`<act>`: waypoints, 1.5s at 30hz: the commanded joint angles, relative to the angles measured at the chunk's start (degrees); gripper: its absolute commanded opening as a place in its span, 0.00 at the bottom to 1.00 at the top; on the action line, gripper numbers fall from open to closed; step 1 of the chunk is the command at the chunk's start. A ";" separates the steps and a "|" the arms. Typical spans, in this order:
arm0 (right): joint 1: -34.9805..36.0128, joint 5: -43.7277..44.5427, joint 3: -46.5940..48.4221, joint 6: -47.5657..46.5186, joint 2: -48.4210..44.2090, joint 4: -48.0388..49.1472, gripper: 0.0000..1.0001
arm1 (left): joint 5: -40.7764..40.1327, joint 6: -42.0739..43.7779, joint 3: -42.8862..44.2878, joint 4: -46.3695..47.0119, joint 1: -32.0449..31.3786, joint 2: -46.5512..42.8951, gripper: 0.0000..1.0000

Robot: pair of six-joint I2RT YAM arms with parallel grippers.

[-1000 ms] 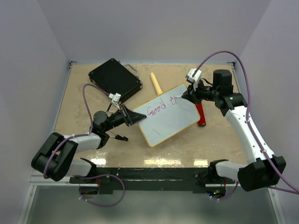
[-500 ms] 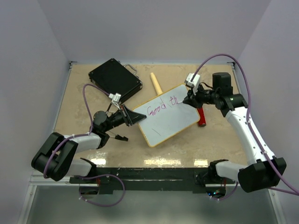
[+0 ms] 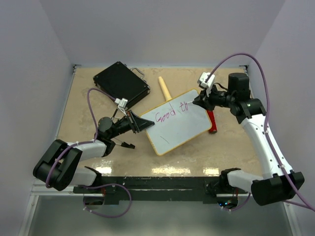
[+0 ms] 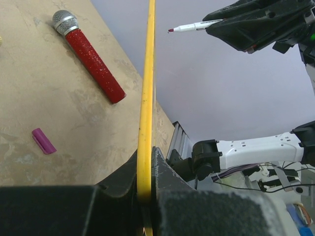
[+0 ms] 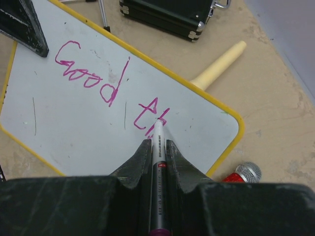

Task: Write a sentence on the whiteboard

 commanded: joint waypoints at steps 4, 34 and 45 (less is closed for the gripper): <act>-1.64 -1.61 -0.02 3.37 -2.48 4.79 0.00 | 0.27 -0.84 0.57 9.52 0.58 -0.94 0.00; -3.05 0.68 -3.63 5.84 1.38 8.67 0.00 | 0.54 -1.63 0.92 10.14 0.58 -1.38 0.00; -3.05 -2.13 -4.33 3.99 -2.58 7.00 0.00 | -0.25 -1.19 0.84 9.00 0.67 -1.29 0.00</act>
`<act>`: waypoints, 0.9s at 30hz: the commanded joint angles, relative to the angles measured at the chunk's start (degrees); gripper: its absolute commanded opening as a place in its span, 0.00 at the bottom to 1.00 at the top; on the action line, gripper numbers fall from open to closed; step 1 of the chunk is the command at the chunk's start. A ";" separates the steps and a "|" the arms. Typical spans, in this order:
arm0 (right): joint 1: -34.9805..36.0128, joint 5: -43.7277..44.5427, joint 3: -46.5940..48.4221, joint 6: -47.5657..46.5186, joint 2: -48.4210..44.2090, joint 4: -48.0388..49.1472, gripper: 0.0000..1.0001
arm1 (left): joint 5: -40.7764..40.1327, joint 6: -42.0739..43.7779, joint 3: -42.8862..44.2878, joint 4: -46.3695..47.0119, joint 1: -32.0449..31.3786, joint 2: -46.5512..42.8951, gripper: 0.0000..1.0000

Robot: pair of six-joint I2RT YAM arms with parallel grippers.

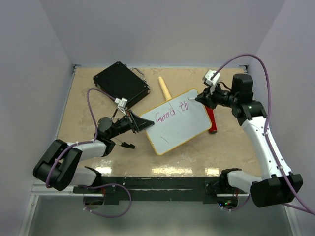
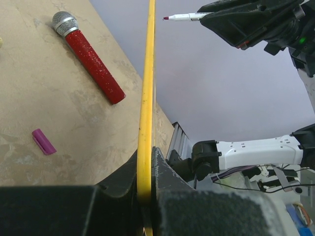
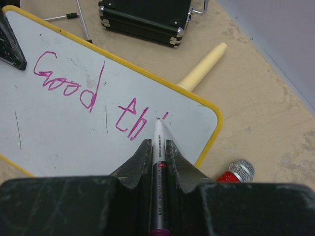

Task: Write a sentence on the whiteboard

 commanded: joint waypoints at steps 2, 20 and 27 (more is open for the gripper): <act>0.05 -2.42 -0.72 -1.78 -0.37 -1.36 0.00 | -0.54 -0.95 0.84 8.76 0.34 -1.38 0.00; 0.67 3.38 -1.07 -0.20 0.08 0.40 0.00 | -0.19 -1.04 0.84 9.11 0.34 -1.21 0.00; 0.67 -0.12 -0.81 -2.83 0.86 -2.49 0.00 | -0.01 -1.12 0.75 9.37 0.34 -1.29 0.00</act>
